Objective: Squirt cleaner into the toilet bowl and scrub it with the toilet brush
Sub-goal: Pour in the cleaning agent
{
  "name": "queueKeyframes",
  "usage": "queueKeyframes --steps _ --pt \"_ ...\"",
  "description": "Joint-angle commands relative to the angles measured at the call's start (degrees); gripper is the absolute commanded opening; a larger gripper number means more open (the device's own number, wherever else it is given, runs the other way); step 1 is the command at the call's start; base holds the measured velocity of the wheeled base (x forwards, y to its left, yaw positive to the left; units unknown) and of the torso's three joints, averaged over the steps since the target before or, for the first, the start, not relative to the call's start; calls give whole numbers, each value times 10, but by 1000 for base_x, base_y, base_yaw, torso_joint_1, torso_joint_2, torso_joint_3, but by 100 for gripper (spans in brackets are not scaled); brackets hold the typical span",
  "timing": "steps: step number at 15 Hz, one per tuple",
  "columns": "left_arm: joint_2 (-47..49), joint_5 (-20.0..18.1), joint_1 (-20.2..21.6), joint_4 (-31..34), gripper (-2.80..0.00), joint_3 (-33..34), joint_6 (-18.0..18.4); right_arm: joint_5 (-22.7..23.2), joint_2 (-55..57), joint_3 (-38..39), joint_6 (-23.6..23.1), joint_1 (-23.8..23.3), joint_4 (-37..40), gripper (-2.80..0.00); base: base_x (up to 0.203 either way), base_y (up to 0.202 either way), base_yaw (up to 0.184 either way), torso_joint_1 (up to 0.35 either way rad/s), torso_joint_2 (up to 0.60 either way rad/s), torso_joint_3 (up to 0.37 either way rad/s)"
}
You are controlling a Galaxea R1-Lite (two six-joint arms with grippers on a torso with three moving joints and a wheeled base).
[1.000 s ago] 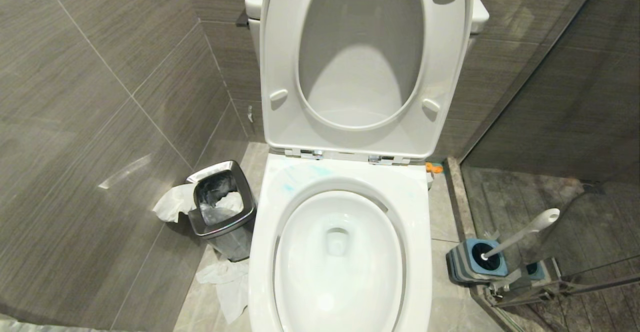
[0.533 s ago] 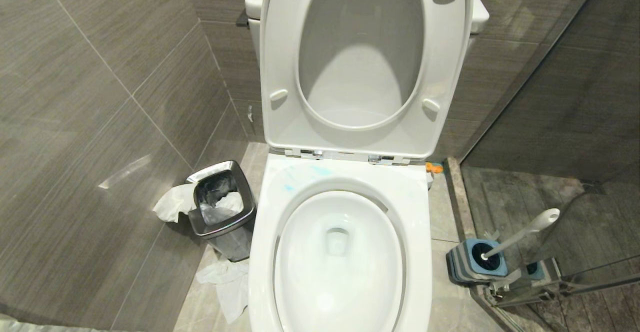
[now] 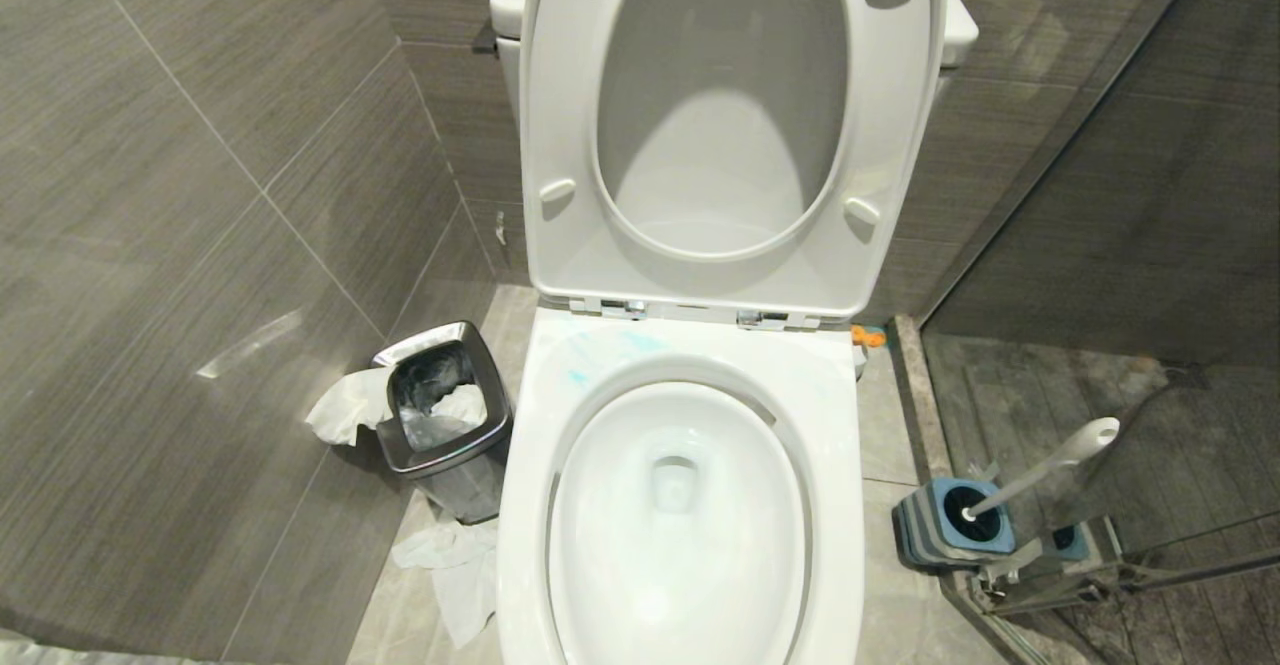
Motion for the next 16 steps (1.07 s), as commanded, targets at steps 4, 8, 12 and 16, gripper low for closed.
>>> queueKeyframes --steps 4,8,12,16 --pt "1 0 0 0 -280 2 0 0 0 0 0 0 0 -280 0 0 0 0 0 0" --pt "1 0 0 0 -280 2 0 -6 0 -2 -2 0 2 -280 0 0 0 0 0 0" --pt "1 0 0 0 -280 2 0 -5 0 -14 -1 0 34 -280 0 0 0 0 0 0" --pt "1 0 0 0 -280 2 0 -4 0 -14 -1 0 34 -280 0 0 0 0 0 0"
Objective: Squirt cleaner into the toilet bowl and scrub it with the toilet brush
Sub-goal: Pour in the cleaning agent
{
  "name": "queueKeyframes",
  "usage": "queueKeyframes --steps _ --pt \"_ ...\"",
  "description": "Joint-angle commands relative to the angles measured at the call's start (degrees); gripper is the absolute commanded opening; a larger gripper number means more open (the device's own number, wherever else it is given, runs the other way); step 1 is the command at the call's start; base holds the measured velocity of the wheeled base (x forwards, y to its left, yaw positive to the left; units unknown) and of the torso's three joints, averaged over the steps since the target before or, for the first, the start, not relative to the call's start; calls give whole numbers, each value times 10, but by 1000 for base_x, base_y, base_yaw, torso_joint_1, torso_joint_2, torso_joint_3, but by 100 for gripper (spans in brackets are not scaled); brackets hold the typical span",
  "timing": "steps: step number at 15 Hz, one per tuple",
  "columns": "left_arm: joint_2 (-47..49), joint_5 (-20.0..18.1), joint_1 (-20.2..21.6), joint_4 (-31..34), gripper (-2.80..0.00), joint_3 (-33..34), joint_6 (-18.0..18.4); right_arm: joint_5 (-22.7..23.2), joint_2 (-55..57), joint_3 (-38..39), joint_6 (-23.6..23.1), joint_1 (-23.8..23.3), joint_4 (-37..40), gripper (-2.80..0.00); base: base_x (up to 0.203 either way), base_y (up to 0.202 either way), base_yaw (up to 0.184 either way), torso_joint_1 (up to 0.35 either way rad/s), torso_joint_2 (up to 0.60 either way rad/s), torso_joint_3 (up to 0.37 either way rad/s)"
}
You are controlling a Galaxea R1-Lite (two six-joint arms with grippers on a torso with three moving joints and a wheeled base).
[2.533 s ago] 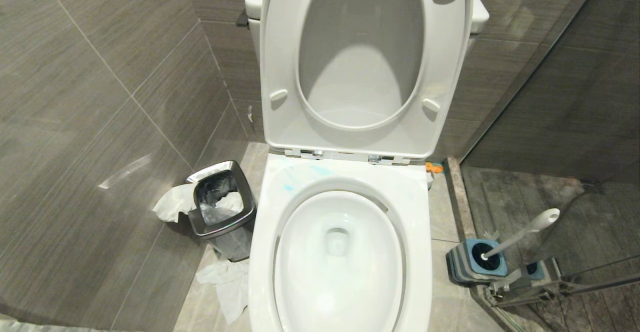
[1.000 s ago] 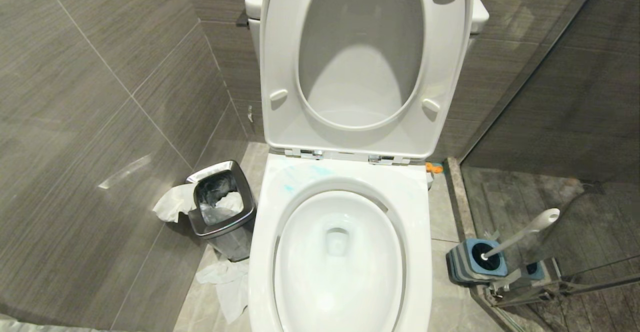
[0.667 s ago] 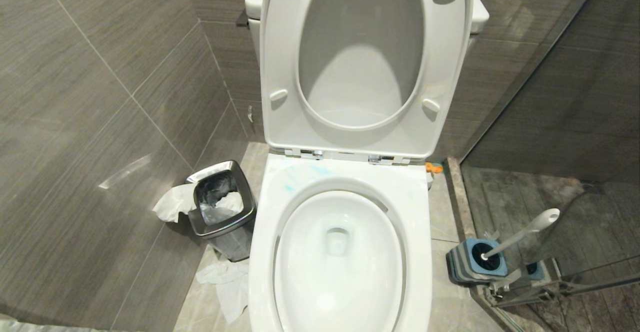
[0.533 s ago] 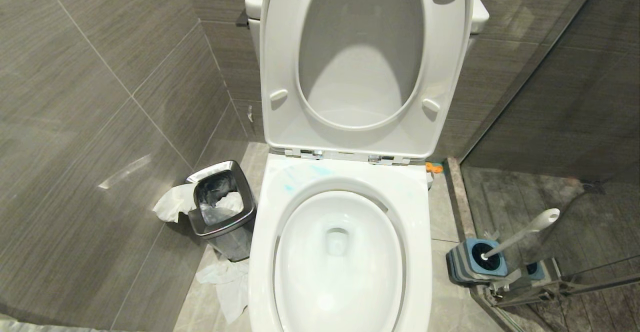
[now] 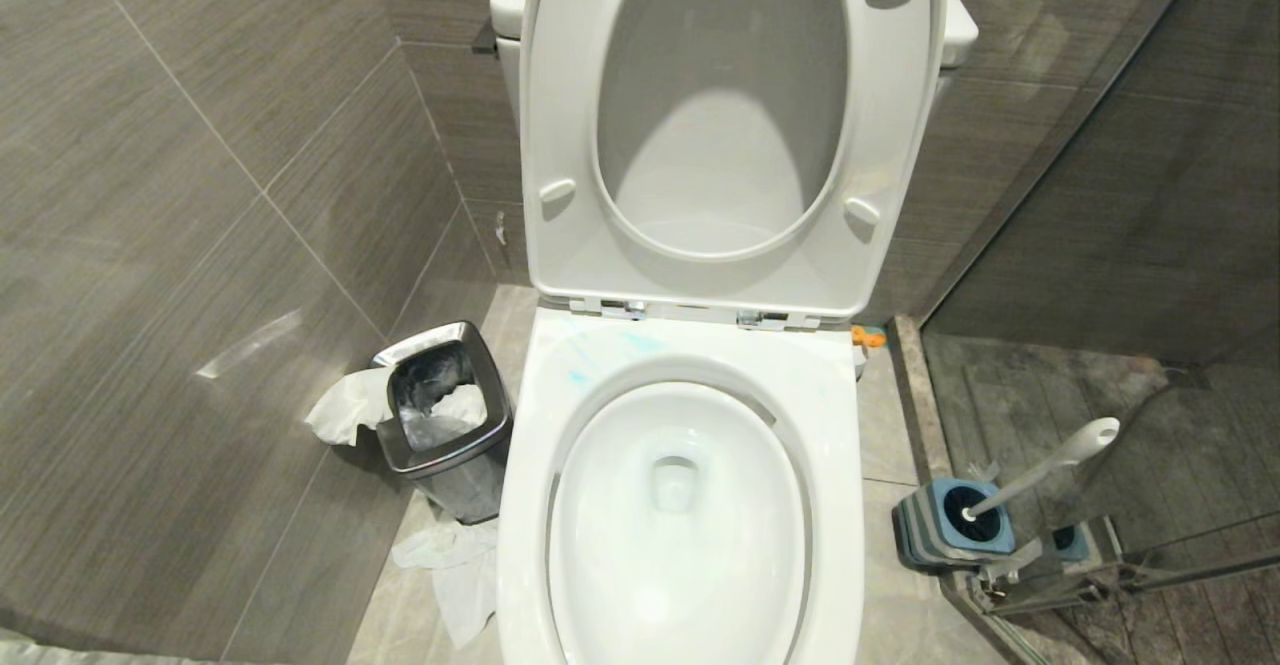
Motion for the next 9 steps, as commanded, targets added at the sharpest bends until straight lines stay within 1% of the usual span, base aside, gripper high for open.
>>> queueKeyframes --steps 1,9 --pt "1 0 0 0 -280 2 1 2 0 0 -1 0 0 -280 0 0 0 0 0 0" --pt "1 0 0 0 -280 2 0 2 0 0 -1 0 0 -280 0 0 0 0 0 0"
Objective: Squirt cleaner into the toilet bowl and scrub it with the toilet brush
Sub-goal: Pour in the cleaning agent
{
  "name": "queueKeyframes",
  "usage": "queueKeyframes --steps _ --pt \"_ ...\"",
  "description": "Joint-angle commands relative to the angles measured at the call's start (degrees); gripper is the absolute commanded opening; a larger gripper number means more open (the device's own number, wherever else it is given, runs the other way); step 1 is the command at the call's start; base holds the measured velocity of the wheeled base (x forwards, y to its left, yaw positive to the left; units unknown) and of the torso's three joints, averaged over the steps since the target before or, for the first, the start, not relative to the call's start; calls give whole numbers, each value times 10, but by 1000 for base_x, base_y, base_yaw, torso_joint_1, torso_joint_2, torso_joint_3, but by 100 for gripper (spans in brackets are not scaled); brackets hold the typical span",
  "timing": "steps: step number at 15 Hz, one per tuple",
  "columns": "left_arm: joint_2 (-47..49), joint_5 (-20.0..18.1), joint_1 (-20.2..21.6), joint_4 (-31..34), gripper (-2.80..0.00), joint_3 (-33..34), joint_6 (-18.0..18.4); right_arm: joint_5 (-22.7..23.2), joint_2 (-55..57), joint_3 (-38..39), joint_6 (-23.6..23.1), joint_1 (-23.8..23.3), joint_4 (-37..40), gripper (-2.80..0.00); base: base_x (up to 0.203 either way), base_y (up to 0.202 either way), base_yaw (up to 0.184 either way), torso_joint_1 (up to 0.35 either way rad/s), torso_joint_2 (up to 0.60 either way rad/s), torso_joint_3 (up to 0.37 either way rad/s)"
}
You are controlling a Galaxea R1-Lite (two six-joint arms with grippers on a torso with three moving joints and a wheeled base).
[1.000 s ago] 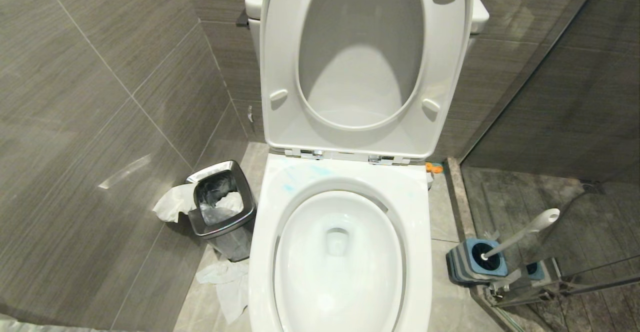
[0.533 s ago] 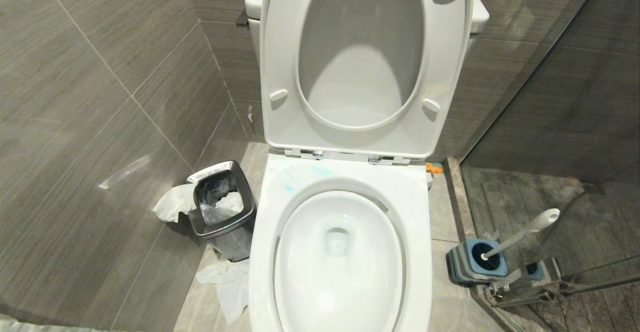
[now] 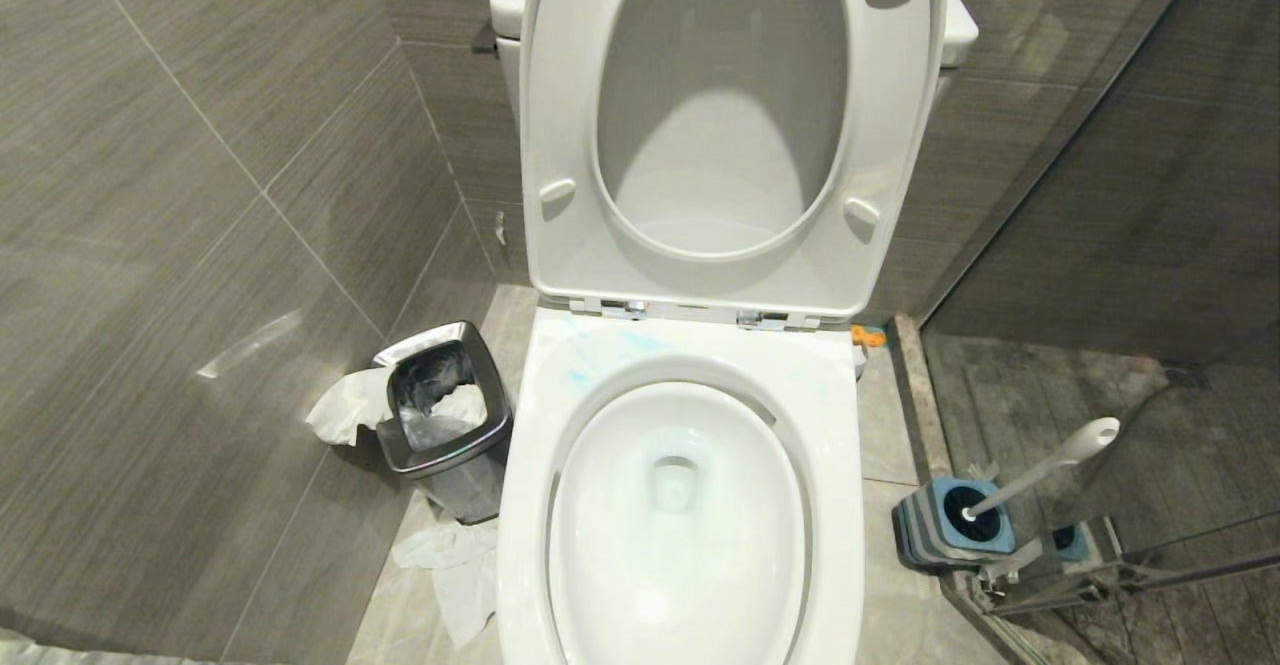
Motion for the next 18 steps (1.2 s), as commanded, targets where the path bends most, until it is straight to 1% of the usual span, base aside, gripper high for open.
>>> queueKeyframes --steps 1,5,7,18 --pt "1 0 0 -1 -280 2 3 -1 0 0 -1 0 0 -280 0 0 0 0 0 0" --pt "1 5 0 0 -280 2 3 -2 0 0 -1 0 0 -280 0 0 0 0 0 0" --pt "1 5 0 0 -280 2 3 -2 0 0 -1 0 0 -280 0 0 0 6 -2 -106" --pt "1 5 0 2 -280 1 3 -1 0 -2 -1 0 3 -280 0 0 0 3 2 -191"
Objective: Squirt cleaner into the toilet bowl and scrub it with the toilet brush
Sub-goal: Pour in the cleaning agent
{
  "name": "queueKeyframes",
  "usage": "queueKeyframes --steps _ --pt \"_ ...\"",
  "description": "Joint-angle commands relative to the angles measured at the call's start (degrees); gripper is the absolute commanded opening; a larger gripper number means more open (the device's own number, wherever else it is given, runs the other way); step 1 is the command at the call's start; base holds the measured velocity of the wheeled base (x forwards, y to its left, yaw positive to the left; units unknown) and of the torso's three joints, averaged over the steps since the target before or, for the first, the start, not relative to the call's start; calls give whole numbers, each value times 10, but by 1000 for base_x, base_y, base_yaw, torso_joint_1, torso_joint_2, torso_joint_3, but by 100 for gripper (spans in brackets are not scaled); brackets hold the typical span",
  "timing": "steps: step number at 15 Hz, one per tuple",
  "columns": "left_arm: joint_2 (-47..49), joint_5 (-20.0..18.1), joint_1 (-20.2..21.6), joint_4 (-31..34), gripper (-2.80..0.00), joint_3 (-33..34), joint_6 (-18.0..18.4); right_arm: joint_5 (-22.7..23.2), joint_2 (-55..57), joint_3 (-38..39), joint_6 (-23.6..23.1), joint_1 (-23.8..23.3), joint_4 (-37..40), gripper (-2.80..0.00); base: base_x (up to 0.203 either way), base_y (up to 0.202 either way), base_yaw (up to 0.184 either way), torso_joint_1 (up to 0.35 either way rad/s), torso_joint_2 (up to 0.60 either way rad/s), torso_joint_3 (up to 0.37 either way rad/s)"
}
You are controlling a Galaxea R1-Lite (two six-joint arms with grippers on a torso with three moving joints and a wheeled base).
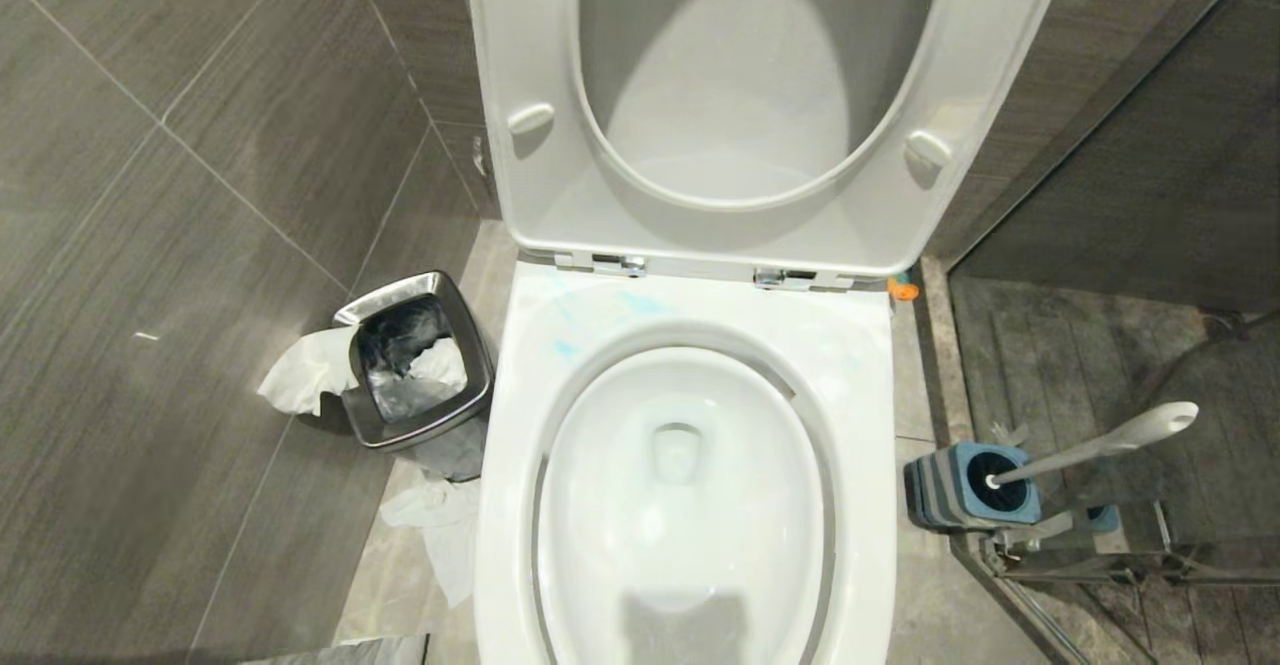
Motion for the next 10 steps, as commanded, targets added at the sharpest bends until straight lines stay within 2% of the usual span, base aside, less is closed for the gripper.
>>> queueKeyframes --steps 1,10 --pt "1 0 0 0 -280 1 0 0 0 0 -1 0 0 -280 0 0 0 10 1 -197" --pt "1 0 0 -2 -280 1 -2 0 0 0 -1 0 0 -280 0 0 0 4 4 -198"
